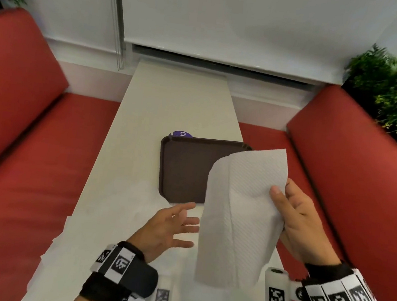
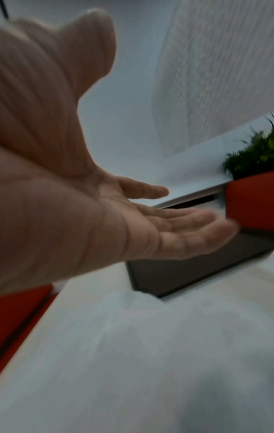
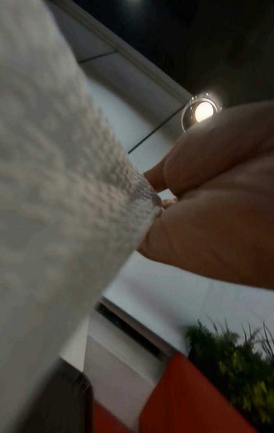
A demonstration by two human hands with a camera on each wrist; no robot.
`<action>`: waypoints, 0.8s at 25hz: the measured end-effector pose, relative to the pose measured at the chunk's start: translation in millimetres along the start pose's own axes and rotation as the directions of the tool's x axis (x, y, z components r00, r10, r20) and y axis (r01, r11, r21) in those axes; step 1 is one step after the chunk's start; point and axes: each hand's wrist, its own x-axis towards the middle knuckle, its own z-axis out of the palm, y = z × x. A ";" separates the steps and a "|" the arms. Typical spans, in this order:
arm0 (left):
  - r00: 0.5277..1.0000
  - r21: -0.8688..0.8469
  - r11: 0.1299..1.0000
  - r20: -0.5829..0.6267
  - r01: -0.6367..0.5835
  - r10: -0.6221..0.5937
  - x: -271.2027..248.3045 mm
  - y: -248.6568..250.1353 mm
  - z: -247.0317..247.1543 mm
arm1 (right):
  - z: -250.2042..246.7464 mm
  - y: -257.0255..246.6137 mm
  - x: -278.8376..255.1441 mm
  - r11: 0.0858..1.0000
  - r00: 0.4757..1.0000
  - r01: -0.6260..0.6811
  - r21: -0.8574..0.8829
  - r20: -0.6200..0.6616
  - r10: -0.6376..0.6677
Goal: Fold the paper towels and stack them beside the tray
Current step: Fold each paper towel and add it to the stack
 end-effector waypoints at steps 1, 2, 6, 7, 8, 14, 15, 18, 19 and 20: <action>0.998 -0.041 0.999 0.066 -0.012 0.015 2.9 6.0 6.0 | -1.0 1.7 -2.2 0.999 1.000 -0.031 0.035 0.006 0.031; 0.992 -0.069 0.997 0.116 -0.033 0.041 4.2 11.4 10.5 | -3.4 5.4 -4.5 0.997 0.998 -0.055 0.052 0.003 0.055; 0.991 -0.029 0.995 0.084 -0.100 0.102 -0.6 28.3 17.2 | -14.2 14.9 -14.9 0.987 0.988 -0.150 0.052 -0.023 0.151; 0.992 0.001 0.992 0.034 -0.125 0.125 -2.0 32.7 16.7 | -16.3 15.8 -16.8 0.983 0.984 -0.181 0.039 0.001 0.181; 0.989 0.028 0.988 -0.011 -0.150 0.150 -3.3 37.1 15.9 | -17.8 16.6 -18.0 0.978 0.978 -0.207 0.028 0.026 0.207; 0.966 0.163 0.961 -0.093 -0.225 0.242 -11.2 61.6 5.9 | -17.1 22.0 -13.6 0.994 0.994 -0.105 -0.027 0.025 0.105; 0.962 0.162 0.959 -0.101 -0.234 0.252 -12.8 64.8 4.2 | -15.5 21.6 -11.9 0.996 0.996 -0.087 -0.014 0.018 0.087; 0.951 0.152 0.949 -0.100 -0.275 0.292 -16.7 70.1 -0.8 | -10.7 19.1 -9.6 0.998 0.999 -0.048 0.052 0.028 0.046; 0.948 0.152 0.945 -0.089 -0.289 0.304 -18.1 70.9 -2.8 | -9.5 18.9 -9.8 0.997 0.998 -0.041 0.071 0.042 0.039; 0.945 0.146 0.941 -0.078 -0.305 0.318 -19.4 72.1 -4.1 | -8.7 18.7 -9.7 0.995 0.998 -0.040 0.091 0.043 0.036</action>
